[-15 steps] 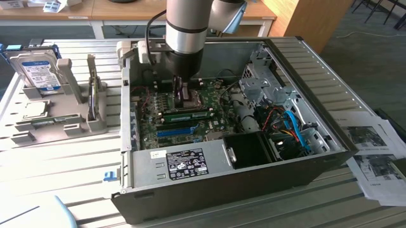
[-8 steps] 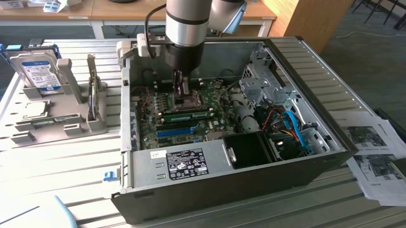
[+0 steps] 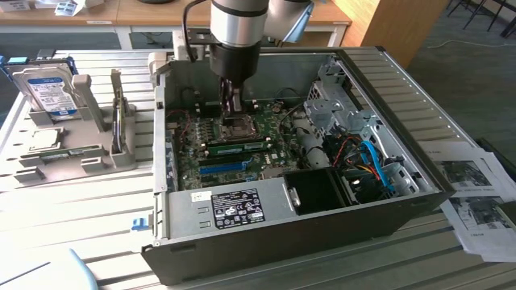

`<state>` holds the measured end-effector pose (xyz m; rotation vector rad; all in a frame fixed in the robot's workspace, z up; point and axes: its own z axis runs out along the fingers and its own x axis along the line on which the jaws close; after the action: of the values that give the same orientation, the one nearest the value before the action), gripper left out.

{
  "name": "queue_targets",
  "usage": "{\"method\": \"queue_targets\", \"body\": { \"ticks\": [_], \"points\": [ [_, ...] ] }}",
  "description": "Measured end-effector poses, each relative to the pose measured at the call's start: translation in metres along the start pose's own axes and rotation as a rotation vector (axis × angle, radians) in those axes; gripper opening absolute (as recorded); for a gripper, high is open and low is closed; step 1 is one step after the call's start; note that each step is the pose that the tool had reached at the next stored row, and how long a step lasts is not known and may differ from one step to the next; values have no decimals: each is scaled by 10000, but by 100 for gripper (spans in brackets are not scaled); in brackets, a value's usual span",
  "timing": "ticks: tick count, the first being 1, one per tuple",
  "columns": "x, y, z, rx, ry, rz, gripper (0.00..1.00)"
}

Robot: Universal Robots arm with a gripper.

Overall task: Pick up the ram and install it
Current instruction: 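Press down the ram until it locks into place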

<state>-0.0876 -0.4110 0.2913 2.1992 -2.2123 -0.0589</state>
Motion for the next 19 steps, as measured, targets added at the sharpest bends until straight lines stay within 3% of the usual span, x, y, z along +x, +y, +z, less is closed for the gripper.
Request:
{"method": "queue_targets", "body": {
  "ticks": [19],
  "points": [
    [-3,11,-269,1,21,1,9]
  ]
}}
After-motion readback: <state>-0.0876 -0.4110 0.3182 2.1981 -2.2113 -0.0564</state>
